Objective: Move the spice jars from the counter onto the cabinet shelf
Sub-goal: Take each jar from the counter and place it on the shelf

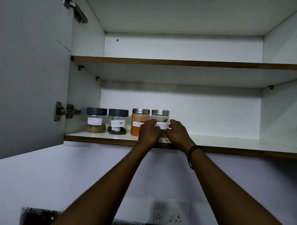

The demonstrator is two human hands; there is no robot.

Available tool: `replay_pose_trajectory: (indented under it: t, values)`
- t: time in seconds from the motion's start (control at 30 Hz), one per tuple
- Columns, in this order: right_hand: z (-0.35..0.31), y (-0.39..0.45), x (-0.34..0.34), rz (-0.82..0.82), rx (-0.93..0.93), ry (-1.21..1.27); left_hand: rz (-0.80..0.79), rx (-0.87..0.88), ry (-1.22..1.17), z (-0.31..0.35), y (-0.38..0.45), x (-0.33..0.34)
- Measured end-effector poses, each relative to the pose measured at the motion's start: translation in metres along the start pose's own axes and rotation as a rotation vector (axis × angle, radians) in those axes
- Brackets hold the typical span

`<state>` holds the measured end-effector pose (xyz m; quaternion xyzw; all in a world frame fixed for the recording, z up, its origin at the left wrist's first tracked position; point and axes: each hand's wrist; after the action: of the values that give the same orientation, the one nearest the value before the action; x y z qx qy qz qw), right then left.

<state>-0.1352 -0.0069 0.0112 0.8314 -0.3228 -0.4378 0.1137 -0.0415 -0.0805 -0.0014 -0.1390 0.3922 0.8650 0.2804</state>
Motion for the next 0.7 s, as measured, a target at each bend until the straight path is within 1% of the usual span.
replay_pose_trajectory:
  t: [0.07, 0.17, 0.23, 0.33, 0.53, 0.7]
  values:
    - [0.0, -0.015, 0.002, 0.067, -0.066, 0.085, 0.003, 0.095, -0.075, -0.001, -0.016, -0.001]
    - [0.004, -0.053, 0.01, 0.186, -0.134, 0.341, 0.034, 0.198, -0.115, -0.006, -0.048, -0.003]
    - [0.013, -0.083, 0.019, 0.204, -0.183, 0.441, 0.036, 0.235, -0.149, -0.013, -0.072, -0.001]
    - [0.031, -0.124, 0.04, 0.14, -0.14, 0.452, -0.048, 0.157, -0.245, -0.034, -0.109, 0.015]
    - [0.082, -0.206, 0.11, 0.042, -0.023, 0.358, -0.25, -0.033, -0.407, -0.087, -0.202, 0.077]
    - [0.144, -0.283, 0.171, -0.038, 0.124, 0.289, -0.358, -0.161, -0.367, -0.135, -0.29, 0.128]
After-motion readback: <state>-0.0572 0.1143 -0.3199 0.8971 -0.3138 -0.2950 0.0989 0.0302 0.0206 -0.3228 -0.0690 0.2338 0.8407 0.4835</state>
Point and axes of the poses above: each hand's wrist, its own y-axis towards the middle knuckle, its own x-axis out of the palm, z = x × y, and after that the axes turned 13 degrees about -z, right-handed
